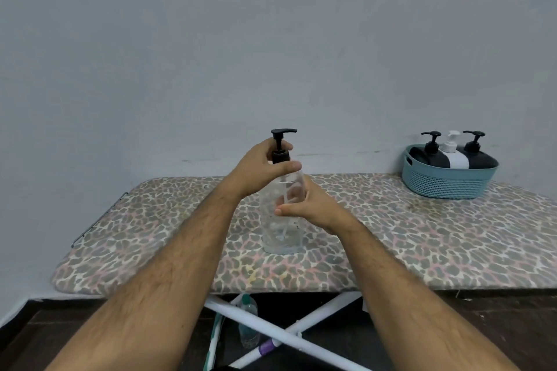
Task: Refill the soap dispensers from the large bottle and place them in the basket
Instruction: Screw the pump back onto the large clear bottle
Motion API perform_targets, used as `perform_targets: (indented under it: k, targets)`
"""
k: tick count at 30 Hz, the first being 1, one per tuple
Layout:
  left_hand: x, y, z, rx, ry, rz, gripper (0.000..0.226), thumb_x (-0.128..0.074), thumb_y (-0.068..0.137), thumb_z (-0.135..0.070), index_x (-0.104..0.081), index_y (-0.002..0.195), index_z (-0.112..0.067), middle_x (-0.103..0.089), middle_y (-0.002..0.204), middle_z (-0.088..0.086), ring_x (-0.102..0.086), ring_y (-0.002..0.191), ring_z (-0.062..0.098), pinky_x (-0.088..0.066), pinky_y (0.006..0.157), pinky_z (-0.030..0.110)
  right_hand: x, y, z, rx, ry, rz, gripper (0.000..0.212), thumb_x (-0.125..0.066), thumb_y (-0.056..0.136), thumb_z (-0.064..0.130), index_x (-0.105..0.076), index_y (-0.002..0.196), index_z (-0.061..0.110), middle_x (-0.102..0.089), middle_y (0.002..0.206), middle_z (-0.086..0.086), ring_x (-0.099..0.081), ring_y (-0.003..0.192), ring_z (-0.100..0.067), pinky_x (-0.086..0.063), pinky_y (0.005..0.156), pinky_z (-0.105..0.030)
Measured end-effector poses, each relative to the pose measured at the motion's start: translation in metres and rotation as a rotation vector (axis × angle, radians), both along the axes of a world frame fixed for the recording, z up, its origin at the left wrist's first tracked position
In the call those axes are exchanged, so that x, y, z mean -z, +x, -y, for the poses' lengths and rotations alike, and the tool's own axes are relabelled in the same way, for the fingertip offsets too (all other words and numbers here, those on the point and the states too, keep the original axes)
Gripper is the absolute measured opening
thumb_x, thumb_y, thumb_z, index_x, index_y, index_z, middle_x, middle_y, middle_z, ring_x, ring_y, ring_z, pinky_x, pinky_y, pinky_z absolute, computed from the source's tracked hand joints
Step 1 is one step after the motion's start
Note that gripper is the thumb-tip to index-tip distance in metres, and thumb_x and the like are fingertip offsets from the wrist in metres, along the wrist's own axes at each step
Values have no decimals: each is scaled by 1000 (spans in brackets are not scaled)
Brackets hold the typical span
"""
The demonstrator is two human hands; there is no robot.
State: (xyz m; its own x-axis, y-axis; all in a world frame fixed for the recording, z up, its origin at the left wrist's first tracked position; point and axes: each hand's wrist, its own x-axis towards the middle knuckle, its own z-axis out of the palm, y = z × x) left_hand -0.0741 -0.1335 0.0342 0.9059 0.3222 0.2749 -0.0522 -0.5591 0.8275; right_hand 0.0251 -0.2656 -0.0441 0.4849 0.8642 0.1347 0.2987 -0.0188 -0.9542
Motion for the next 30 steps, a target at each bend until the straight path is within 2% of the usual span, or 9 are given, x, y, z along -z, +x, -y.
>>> perform_targets:
  k: [5,7,10,15,17,21,25,27,30]
  targets:
    - [9,-11,11,-86,-87,68,48,-82,76,-34,-61,117,-23,-70,108,-2,-67,103,10,-52,93,31,3,-4,-1,64,-15,68,83,-89,71,30,-40,137,36,-63,117,-7,-69,104,-19,-55,98,-43]
    - [8,-7,24,-236,-42,128,34,-73,84,-45,-66,106,-20,-73,97,-6,-68,90,8,-53,83,28,4,-6,-2,97,-26,79,78,-88,68,37,-41,130,33,-64,115,-5,-69,104,-16,-56,96,-43]
    - [7,2,35,-396,52,196,31,-69,86,-48,-72,94,-17,-72,87,-10,-63,77,1,-43,67,19,5,-8,-1,117,-35,86,77,-87,63,45,-42,124,30,-66,111,-4,-70,102,-14,-56,95,-44]
    - [2,-2,26,-255,-226,165,16,-79,82,-26,-72,96,-21,-73,99,-8,-69,90,4,-49,82,20,5,-7,0,117,-43,64,78,-88,64,44,-43,126,29,-66,112,-4,-69,105,-16,-56,96,-44]
    - [1,-8,20,-215,-229,194,12,-79,82,-18,-73,93,-21,-74,93,-10,-70,87,2,-50,81,18,4,-8,-1,117,-44,69,75,-88,68,38,-43,126,27,-65,111,-3,-68,104,-15,-56,95,-43]
    - [-1,-19,11,-118,-213,193,27,-71,89,-9,-68,116,-9,-75,102,-2,-71,97,5,-50,89,18,3,-10,0,118,-41,58,67,-88,73,30,-44,124,26,-68,107,0,-69,101,-13,-56,93,-39]
    - [-1,-23,7,-12,-134,77,28,-56,99,-12,-61,127,-14,-71,118,-6,-65,112,3,-44,104,24,1,-11,2,125,-40,42,65,-87,74,27,-44,123,25,-69,107,0,-69,102,-12,-56,93,-36]
    - [-4,-23,9,-35,-103,53,24,-57,99,-19,-64,122,-17,-71,116,-9,-64,111,2,-43,106,29,1,-12,2,123,-44,48,68,-87,74,28,-44,126,24,-69,107,0,-69,102,-12,-56,93,-36]
    - [-10,-17,17,-214,6,99,26,-74,85,-40,-71,102,-20,-74,99,-9,-67,98,4,-51,94,29,-1,-15,1,125,-53,69,69,-87,75,29,-41,127,26,-68,108,2,-67,104,-11,-55,92,-35]
